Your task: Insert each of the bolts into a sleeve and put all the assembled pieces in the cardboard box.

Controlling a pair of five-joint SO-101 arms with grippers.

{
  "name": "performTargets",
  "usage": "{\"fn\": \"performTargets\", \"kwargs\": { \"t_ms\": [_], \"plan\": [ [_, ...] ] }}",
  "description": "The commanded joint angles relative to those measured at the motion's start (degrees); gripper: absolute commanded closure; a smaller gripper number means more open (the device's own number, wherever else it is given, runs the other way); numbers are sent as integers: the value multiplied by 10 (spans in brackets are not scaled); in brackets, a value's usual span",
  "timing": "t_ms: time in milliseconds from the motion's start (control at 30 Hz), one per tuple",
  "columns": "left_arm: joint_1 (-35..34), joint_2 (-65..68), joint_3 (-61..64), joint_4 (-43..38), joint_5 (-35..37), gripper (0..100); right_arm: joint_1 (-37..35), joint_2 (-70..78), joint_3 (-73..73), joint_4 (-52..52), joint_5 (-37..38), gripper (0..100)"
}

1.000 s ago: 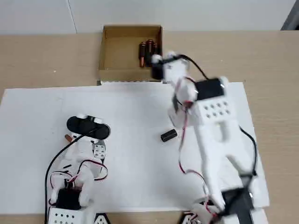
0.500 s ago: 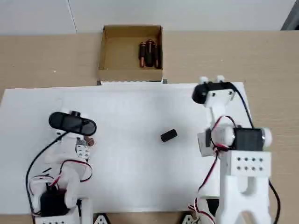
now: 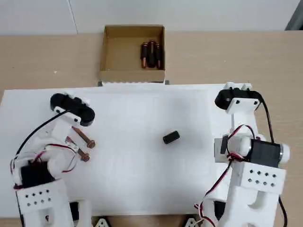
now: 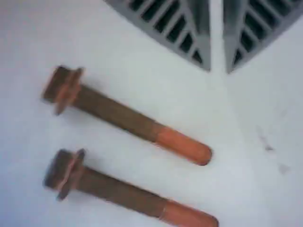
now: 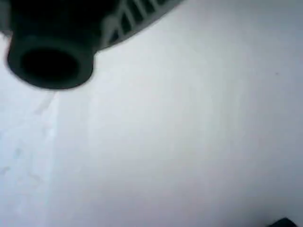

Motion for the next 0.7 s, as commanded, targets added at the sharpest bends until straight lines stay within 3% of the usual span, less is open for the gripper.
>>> {"fn": "performTargets", "kwargs": {
  "t_ms": [0, 300, 500, 667],
  "plan": [
    [-8, 25, -29, 1, -108, 994, 6, -11, -3, -8, -4, 995],
    [-6, 50, 20, -24, -357, 994, 6, -11, -3, -12, -4, 995],
    [-6, 51, 77, -75, -438, 874, 6, -11, -3, -12, -4, 995],
    [-6, 51, 98, -76, -488, 859, 6, -11, -3, -12, -4, 995]
  ]
}}
